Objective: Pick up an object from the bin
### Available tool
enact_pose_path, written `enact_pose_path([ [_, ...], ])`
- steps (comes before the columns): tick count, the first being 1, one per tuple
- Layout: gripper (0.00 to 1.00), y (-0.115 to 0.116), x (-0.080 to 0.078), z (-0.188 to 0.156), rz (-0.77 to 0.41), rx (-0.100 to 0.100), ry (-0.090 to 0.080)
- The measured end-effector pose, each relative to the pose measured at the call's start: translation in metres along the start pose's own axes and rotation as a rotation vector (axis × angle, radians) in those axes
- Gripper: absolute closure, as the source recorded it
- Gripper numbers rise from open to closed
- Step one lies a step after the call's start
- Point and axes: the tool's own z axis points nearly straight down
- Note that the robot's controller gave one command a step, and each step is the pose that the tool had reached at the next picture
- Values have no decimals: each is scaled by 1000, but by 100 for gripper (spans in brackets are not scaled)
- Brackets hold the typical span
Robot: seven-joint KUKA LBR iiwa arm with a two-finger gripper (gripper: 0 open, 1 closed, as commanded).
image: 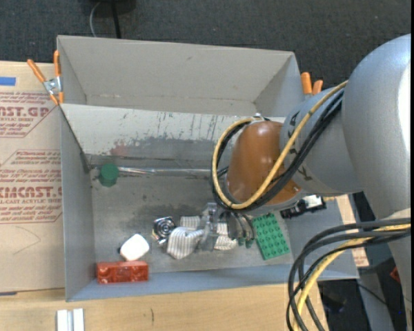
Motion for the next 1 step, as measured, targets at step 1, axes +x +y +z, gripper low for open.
enact_pose_path([
  [1, 100, 0, 0, 0, 0, 0, 0],
])
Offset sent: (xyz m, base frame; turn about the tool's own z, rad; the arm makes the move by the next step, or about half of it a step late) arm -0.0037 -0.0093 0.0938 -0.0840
